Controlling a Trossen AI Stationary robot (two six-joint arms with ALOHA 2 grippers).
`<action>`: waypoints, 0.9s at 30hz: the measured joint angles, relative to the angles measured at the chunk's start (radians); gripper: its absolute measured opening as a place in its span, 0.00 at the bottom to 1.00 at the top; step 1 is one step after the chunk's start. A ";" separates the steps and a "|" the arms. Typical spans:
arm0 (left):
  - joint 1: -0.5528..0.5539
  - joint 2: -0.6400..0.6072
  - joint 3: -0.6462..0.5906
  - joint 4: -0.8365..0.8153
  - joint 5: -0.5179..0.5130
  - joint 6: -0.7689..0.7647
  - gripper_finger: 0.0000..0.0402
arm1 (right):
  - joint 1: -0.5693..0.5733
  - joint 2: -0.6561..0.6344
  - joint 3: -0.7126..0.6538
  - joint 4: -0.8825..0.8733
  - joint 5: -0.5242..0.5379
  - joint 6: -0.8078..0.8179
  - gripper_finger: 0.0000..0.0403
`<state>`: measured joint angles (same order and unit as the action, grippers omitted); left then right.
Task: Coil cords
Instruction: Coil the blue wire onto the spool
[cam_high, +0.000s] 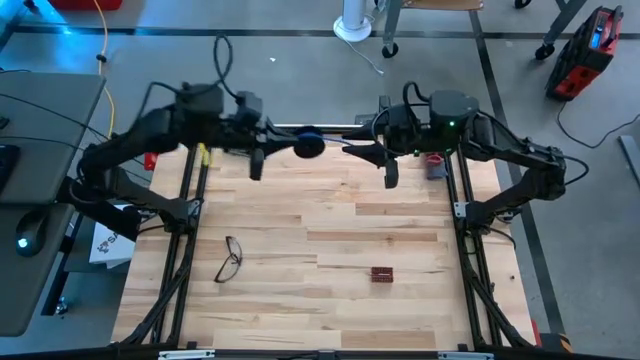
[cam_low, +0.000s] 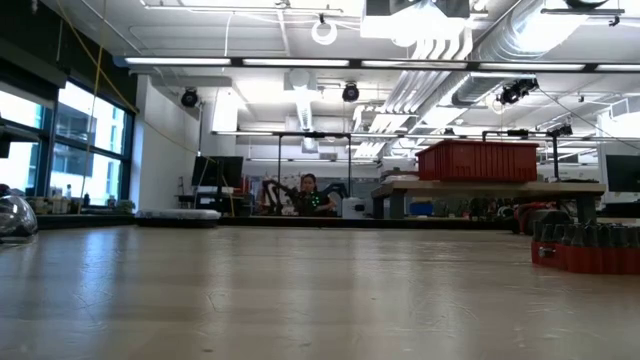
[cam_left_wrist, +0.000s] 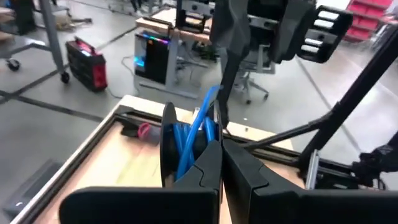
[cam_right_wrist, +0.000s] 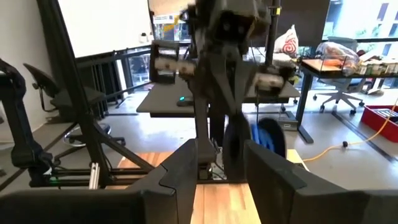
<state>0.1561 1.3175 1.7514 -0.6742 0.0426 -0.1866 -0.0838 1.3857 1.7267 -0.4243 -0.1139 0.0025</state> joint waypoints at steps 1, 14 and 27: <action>0.000 -0.006 -0.036 0.043 0.007 -0.005 0.00 | 0.001 0.000 0.000 -0.002 0.000 0.000 0.30; -0.002 0.014 -0.147 0.259 0.087 -0.074 0.00 | 0.007 0.033 0.000 -0.040 0.010 -0.008 0.22; -0.016 0.014 -0.148 0.262 0.095 -0.073 0.00 | 0.006 0.048 0.000 -0.056 0.058 -0.029 0.22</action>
<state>0.1400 1.3315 1.6032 -0.4123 0.1379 -0.2600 -0.0780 1.4340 1.7267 -0.4805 -0.0558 -0.0270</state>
